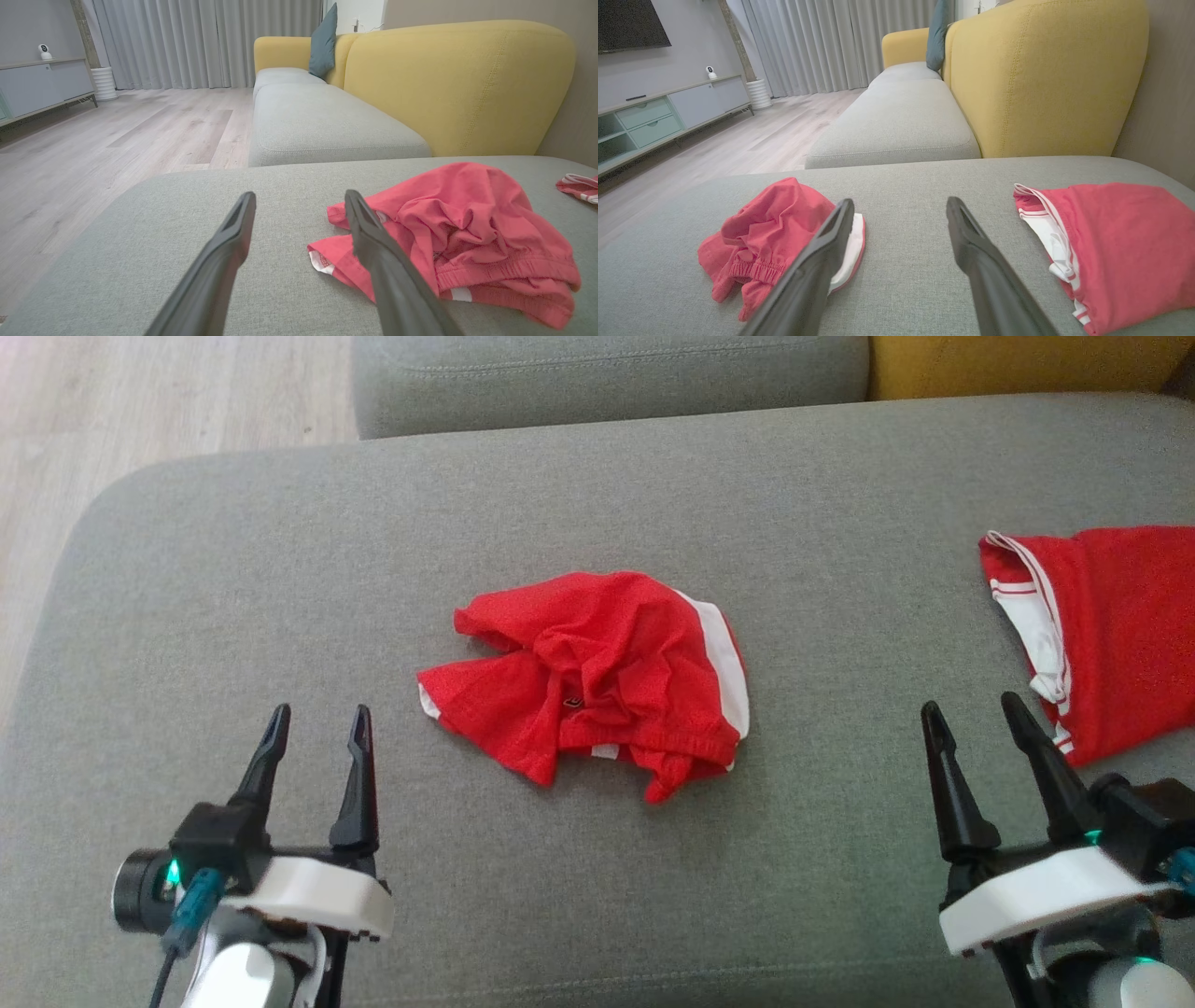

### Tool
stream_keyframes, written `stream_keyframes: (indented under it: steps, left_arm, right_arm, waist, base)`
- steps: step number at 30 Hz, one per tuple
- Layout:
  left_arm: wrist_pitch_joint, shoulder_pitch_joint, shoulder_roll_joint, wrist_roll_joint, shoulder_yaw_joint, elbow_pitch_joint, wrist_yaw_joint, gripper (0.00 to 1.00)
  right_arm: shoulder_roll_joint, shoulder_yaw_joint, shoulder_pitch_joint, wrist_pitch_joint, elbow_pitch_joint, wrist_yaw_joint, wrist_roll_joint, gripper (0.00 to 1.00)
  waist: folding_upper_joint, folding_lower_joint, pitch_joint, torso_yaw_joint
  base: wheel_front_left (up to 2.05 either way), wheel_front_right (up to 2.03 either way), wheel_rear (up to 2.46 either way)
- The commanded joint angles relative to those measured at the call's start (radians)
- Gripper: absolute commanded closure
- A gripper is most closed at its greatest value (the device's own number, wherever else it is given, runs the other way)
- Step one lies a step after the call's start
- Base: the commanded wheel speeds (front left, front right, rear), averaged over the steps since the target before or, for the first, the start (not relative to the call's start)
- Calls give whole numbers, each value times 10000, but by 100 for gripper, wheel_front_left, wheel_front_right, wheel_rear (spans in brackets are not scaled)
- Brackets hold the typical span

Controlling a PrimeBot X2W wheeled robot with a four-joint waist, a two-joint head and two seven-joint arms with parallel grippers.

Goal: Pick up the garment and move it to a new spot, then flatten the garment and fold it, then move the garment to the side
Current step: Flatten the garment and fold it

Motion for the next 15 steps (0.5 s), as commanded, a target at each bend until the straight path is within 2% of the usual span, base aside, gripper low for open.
stream_keyframes:
  steps: [1, 9, 15]
  left_arm:
    - [-7, -507, 268, 24, 408, -346, 36, 0]
    - [3, -599, 297, 29, 355, -422, 59, 0]
    - [32, -1075, 186, 147, 94, -597, -26, 0]
  right_arm:
    - [-59, 186, -371, -20, -358, 39, 48, 0]
    - [-53, 221, -443, -7, -360, 39, 51, 0]
    - [-296, 1269, -970, 536, 255, 39, 158, 0]
  waist:
    - [0, 0, 22, 2]
    - [0, 0, 206, 32]
    - [0, 0, 831, 382]
  base:
    - [0, 0, 0]
    - [0, 0, 0]
    - [0, 0, 0]
